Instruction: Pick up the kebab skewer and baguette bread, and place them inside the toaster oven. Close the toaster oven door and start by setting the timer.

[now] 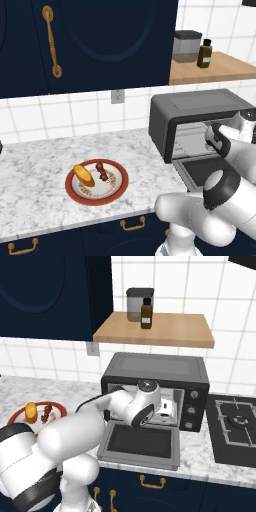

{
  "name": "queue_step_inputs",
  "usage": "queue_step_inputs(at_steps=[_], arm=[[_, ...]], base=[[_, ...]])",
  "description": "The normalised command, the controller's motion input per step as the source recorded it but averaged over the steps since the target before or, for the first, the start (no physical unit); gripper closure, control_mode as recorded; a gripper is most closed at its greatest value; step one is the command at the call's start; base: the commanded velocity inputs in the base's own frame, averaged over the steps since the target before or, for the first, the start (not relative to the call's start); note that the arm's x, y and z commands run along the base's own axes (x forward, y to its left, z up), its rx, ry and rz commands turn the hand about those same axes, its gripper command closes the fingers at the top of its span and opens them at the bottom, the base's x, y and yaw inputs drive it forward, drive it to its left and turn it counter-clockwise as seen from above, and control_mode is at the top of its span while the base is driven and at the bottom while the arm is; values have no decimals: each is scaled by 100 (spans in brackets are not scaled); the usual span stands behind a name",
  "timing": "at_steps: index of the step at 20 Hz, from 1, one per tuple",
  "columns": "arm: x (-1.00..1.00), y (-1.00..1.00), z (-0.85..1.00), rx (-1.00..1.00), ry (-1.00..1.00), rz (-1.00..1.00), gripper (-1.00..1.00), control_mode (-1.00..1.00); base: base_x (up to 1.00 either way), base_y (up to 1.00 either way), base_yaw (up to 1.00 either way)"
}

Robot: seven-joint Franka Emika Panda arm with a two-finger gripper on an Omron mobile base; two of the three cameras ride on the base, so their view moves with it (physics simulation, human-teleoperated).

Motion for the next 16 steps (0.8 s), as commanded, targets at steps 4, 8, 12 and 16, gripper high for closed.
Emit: queue_step_inputs(at_steps=[4, 8, 12, 16], arm=[[-2, 0, 0, 0, 3, 0, -100, -100], [-48, 0, 25, 2, 0, 0, -100, -100], [-57, 1, 56, 3, 0, 0, -100, -100], [-78, 46, 32, 0, 0, 0, -100, -100]], base=[[0, 0, 0], [0, 0, 0], [0, 0, 0], [0, 0, 0]])
